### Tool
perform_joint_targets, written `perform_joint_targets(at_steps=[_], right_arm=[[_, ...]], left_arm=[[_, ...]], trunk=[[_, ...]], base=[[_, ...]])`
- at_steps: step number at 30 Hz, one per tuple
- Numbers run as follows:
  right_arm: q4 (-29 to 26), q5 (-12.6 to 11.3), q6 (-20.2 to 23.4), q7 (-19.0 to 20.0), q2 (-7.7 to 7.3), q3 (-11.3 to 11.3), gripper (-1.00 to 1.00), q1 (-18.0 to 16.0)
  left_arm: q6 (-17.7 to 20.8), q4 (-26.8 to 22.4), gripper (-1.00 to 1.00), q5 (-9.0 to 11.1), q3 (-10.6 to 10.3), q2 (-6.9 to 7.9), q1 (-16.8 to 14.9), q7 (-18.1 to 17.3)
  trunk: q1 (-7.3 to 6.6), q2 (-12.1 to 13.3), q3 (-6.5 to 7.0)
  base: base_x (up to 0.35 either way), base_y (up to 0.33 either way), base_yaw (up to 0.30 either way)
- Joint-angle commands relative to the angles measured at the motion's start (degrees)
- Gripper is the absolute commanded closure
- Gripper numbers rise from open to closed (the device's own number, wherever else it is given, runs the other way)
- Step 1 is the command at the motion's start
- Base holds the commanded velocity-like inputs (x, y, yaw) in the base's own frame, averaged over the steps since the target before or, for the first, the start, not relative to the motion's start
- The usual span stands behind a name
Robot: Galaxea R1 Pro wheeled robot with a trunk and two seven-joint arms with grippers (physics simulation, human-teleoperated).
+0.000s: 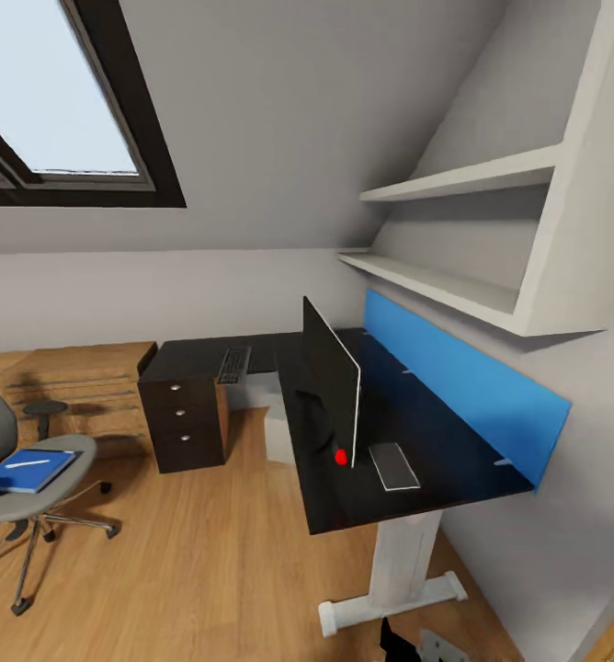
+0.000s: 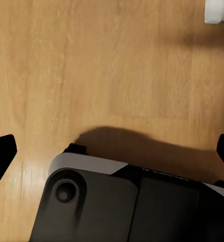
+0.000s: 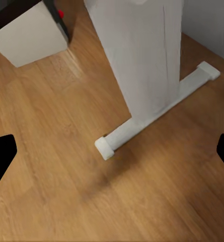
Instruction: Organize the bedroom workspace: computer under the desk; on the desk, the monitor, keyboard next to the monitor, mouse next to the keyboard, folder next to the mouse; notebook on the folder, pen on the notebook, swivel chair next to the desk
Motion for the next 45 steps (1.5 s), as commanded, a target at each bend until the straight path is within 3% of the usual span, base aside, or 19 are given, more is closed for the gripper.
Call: perform_joint_targets(at_steps=[1, 16, 19, 21, 22, 23, 25, 29, 30, 31, 32, 34, 39, 45], right_arm=[[0.0, -0.1, -0.1, 0.1, 0.03, -0.1, -1.00, 0.0], [-0.2, -0.1, -0.3, 0.1, -0.02, -0.1, -1.00, 0.0], [-0.6, 0.0, -2.3, 0.3, -0.30, 0.0, -1.00, 0.0], [-1.6, 0.0, -5.5, 0.2, -0.57, 0.1, -1.00, 0.0], [-7.5, 0.0, -7.2, -0.1, -0.76, 0.1, -1.00, 0.0], [-9.1, 0.0, -6.8, -0.1, -0.78, 0.1, -1.00, 0.0], [-14.4, 0.5, -3.8, -0.6, -0.82, 0.1, -1.00, 0.0], [-27.1, 3.2, 10.0, -3.9, -1.28, 0.0, -1.00, 0.0], [-31.7, 4.4, 15.7, -5.6, -1.54, 0.0, -1.00, 0.0], [-33.9, 5.0, 18.5, -6.5, -1.63, 0.0, -1.00, 0.0], [-43.0, 7.4, 31.0, -10.4, -1.86, 0.0, -1.00, -0.1], [-46.7, 8.1, 37.5, -11.8, -1.92, 0.0, -1.00, -0.5], [-49.2, 8.7, 48.5, -12.6, -1.88, 0.0, -1.00, -4.1], [-44.8, 9.4, 52.6, -12.7, -2.14, 0.0, -1.00, -6.5]], left_arm=[[-0.2, 0.0, -1.00, 0.6, -0.5, 0.06, 0.0, 0.5], [-0.3, 0.0, -1.00, 0.5, -0.5, 0.09, 0.0, 0.5], [-0.4, -0.1, -1.00, 0.5, -0.5, 0.09, 0.0, 0.6], [-0.5, -0.2, -1.00, 0.5, -0.4, 0.12, 0.0, 0.6], [-2.5, -0.3, -1.00, 0.5, -0.4, 0.14, 0.0, 0.6], [-3.2, -0.3, -1.00, 0.5, -0.4, 0.14, 0.0, 0.6], [-5.4, -0.3, -1.00, 0.5, -0.3, 0.15, 0.0, 0.6], [-9.6, -0.4, -1.00, 0.5, -0.3, 0.20, 0.0, 0.6], [-10.5, -0.4, -1.00, 0.5, -0.2, 0.30, 0.0, 0.5], [-10.8, -0.5, -1.00, 0.5, -0.2, 0.39, 0.0, 0.5], [-11.6, -0.5, -1.00, 0.6, -0.2, 0.77, 0.0, 0.5], [-11.8, -0.7, -1.00, 0.6, -0.2, 0.95, 0.0, 0.5], [-11.9, -1.7, -1.00, 0.7, -0.2, 1.59, 0.0, 0.5], [-12.0, -2.1, -1.00, 0.7, -0.2, 1.78, 0.0, 0.5]], trunk=[[0.03, -0.1, -0.03], [0.03, -0.1, 0.51], [0.03, -0.1, 0.52], [0.03, -0.1, 0.53], [0.03, -0.1, 0.53], [0.03, -0.1, 0.53], [0.03, -0.1, 0.53], [0.03, -0.1, 0.53], [0.03, -0.1, 0.53], [0.03, -0.1, 0.53], [0.03, -0.1, 0.53], [0.03, -0.1, 0.53], [0.03, -0.1, 0.53], [0.03, -0.1, 0.53]], base=[[0.000, -0.308, -0.262], [0.000, -0.261, -0.155], [0.000, -0.028, -0.008], [0.000, -0.011, -0.003], [0.000, -0.003, -0.001], [0.000, -0.002, -0.001], [0.000, -0.001, 0.000], [0.000, 0.000, 0.000], [0.000, 0.000, 0.000], [0.000, 0.000, 0.000], [0.000, 0.000, 0.000], [0.000, 0.000, 0.000], [0.000, 0.000, 0.000], [0.000, 0.000, 0.000]])
